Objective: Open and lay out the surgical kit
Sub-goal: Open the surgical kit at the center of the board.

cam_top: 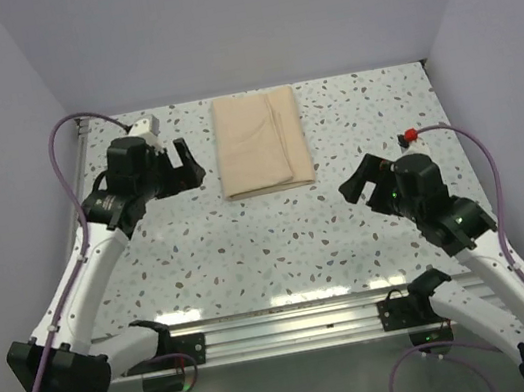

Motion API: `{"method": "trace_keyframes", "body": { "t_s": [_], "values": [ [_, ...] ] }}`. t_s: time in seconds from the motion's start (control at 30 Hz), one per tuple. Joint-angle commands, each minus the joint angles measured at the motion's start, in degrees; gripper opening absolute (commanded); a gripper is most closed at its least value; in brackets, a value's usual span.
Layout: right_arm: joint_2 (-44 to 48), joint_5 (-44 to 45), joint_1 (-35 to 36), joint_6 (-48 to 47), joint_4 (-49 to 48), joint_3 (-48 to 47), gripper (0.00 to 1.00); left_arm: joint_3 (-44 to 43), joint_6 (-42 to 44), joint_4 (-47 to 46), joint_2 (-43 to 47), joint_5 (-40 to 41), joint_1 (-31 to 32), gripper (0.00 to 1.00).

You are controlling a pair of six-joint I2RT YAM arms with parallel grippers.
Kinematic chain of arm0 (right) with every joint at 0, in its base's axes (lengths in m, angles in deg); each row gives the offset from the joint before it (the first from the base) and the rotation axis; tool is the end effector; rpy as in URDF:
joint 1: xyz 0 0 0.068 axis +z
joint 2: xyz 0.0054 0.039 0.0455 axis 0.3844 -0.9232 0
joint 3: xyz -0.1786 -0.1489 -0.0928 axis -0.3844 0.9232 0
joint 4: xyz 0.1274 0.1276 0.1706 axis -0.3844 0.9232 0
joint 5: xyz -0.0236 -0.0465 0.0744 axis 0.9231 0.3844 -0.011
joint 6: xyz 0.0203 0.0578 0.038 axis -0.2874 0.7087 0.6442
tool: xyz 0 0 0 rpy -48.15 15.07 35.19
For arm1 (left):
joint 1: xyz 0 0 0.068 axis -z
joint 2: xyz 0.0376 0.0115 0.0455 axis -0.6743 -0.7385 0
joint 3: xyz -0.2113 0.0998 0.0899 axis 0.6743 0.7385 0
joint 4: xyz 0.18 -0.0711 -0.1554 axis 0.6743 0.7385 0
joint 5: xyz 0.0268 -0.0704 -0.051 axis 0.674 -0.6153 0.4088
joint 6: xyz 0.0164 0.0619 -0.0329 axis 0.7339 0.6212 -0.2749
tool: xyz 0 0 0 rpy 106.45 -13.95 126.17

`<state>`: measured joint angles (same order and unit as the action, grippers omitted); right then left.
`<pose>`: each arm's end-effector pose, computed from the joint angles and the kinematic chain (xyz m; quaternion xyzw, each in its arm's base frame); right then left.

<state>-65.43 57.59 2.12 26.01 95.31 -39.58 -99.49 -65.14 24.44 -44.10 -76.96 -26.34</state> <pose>0.1674 0.0683 0.2876 0.1861 0.8523 0.2295 0.4316 0.2507 -0.0770 0.3178 -0.0546 0.8845 -0.1962 0.4197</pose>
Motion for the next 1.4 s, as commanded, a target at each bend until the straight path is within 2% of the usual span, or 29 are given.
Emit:
{"method": "trace_keyframes", "body": {
  "t_s": [0.0,0.13,0.17,0.27,0.47,0.6,0.73,0.93,1.37],
  "values": [
    [1.7,0.6,0.0,-1.1,1.6,1.2,0.98,-5.3,1.4,0.3,-2.3,4.3,5.5,1.0],
    [1.5,-1.4,0.1,-4.4,3.1,1.3,0.98,-10.3,0.6,0.7,-11.4,9.8,12.4,1.0],
    [1.5,-1.6,0.1,-5.1,3.9,1.2,0.98,-11.7,-0.4,2.9,-13.3,15.7,15.7,1.0],
    [2.7,-2.3,0.1,-6.1,7.1,-0.1,0.98,-18.6,-1.6,6.6,-22.4,23.3,20.8,0.98],
    [6.9,-0.9,0.1,-9.0,12.5,-2.3,0.98,-30.8,-1.3,10.3,-39.0,30.7,28.0,0.96],
    [9.1,2.0,0.0,-11.2,15.8,-3.7,0.98,-39.7,-1.0,11.1,-48.0,31.2,29.9,0.95],
    [10.3,1.0,0.1,-10.6,16.3,-3.2,0.98,-48.2,0.0,10.1,-55.3,30.2,31.0,0.95],
    [8.7,0.1,0.0,-11.2,17.5,-4.1,0.99,-55.8,-0.2,10.5,-63.2,30.0,31.5,0.93],
    [6.2,0.6,0.1,-11.7,15.3,-3.0,0.98,-54.3,0.8,10.3,-67.7,32.3,31.4,0.81]
  ]
}}
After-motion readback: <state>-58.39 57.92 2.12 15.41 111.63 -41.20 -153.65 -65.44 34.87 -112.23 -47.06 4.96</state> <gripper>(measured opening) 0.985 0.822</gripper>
